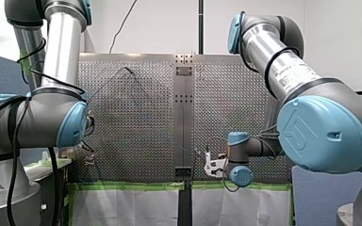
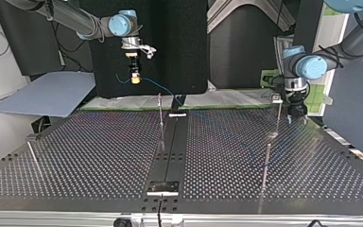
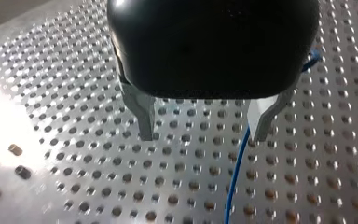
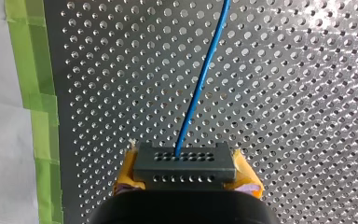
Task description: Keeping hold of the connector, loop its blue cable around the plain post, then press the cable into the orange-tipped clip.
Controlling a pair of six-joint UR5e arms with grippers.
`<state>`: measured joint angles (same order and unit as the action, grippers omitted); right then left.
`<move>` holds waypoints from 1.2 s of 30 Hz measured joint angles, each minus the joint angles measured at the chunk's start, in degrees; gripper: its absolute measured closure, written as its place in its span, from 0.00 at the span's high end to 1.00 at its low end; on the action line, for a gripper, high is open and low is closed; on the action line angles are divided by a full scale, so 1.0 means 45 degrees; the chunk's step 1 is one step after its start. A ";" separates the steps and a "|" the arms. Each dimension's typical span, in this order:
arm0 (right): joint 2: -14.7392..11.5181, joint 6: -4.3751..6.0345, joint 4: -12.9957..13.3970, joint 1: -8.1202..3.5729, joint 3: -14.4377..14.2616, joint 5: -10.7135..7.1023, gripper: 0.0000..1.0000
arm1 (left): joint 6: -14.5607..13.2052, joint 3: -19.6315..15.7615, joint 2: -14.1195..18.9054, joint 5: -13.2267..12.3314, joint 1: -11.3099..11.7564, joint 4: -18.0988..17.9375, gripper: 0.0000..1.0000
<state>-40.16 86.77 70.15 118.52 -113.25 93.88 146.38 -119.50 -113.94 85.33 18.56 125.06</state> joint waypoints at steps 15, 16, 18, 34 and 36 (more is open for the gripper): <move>0.0002 0.0000 0.0000 0.0002 0.0003 0.0000 0.00 | -0.1493 -0.0002 0.0006 0.1382 -0.0014 0.0995 0.98; 0.0001 0.0000 0.0000 0.0002 0.0006 0.0000 0.00 | -0.1503 -0.0002 0.0011 0.1278 -0.0027 0.0945 0.98; 0.0003 0.0000 0.0000 0.0002 0.0015 0.0000 0.00 | -0.1490 0.0001 0.0014 0.1069 -0.0056 0.0867 0.98; 0.0004 0.0000 0.0000 0.0008 0.0038 -0.0001 0.00 | -0.0684 -0.0002 0.1135 -0.0952 -0.0386 0.1627 0.98; 0.0004 0.0000 -0.0001 0.0008 0.0038 -0.0009 0.00 | -0.0637 -0.0002 0.1358 -0.1172 -0.0410 0.1827 0.98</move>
<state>-40.14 86.77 70.14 118.56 -113.08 93.84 143.52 -119.51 -107.82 80.05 16.72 133.28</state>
